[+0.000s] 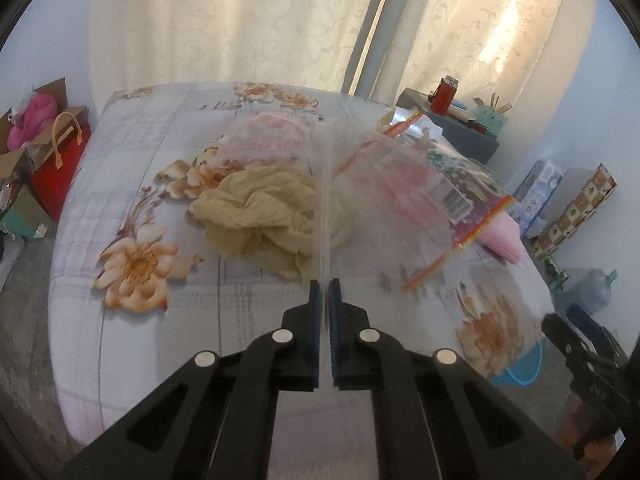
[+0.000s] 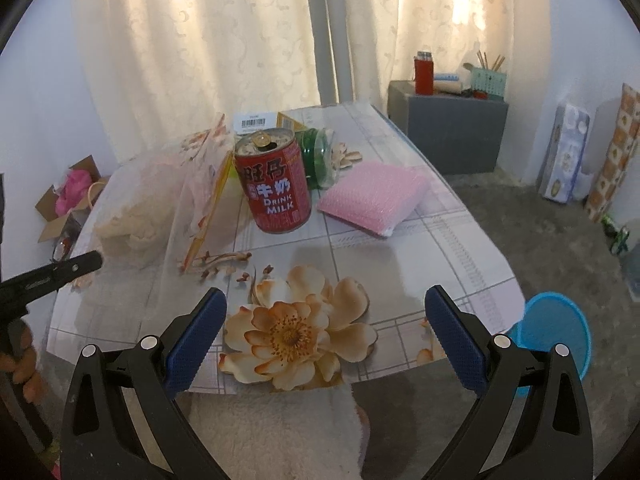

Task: Collect trash
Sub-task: 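Grasp the clear container rim with the left gripper while the right grasps the pink sponge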

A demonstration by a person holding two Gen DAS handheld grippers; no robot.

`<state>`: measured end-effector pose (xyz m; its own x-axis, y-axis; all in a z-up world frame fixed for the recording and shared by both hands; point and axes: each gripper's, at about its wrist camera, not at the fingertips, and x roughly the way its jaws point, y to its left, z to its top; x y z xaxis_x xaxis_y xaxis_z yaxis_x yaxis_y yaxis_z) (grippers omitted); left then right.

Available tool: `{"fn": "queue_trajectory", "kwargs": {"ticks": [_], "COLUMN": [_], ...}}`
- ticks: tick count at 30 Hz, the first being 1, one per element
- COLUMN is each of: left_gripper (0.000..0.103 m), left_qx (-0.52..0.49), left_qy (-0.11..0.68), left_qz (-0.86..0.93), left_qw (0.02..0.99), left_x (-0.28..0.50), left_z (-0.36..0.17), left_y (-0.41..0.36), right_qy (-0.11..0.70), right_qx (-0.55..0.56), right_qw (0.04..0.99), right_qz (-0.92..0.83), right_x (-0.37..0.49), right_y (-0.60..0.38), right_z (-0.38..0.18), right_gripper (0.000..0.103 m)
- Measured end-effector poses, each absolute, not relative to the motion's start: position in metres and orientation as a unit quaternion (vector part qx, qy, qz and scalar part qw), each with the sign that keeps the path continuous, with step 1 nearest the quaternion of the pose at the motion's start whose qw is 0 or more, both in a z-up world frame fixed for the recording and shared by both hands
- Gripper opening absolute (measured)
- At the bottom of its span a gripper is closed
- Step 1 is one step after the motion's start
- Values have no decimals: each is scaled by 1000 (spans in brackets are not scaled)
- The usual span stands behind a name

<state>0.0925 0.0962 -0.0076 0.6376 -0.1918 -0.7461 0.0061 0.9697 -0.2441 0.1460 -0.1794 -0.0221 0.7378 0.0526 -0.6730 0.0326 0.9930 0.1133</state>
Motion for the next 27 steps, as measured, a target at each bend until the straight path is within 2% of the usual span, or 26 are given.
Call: {"fn": "queue_trajectory", "kwargs": {"ticks": [7, 9, 11, 13, 21, 24, 26, 27], "left_gripper": [7, 16, 41, 48, 47, 35, 22, 20], "left_qx": [-107, -120, -141, -149, -125, -125, -132, -139], "left_qy": [476, 480, 474, 462, 453, 456, 462, 466], "left_qz": [-42, -38, -37, -36, -38, -45, -47, -49], "left_qw": [872, 868, 868, 873, 882, 880, 876, 873], "left_x": [63, 61, 59, 63, 90, 93, 93, 93], "left_z": [-24, -26, -25, -21, -30, -36, -40, -43], "left_y": [105, 110, 115, 118, 116, 116, 119, 122], "right_qy": [368, 369, 369, 368, 367, 366, 367, 369], "right_qx": [54, 49, 42, 39, 42, 54, 75, 87], "right_qw": [928, 928, 929, 929, 929, 929, 927, 925], "right_qz": [1, 3, 2, 1, -19, -21, -18, -12], "right_x": [140, 139, 138, 138, 133, 133, 138, 141], "right_y": [-174, -171, -168, -166, -175, -187, -198, -203], "right_z": [-21, -20, -18, -16, -14, -11, -8, -7], "right_gripper": [95, 95, 95, 95, 95, 95, 95, 95]}}
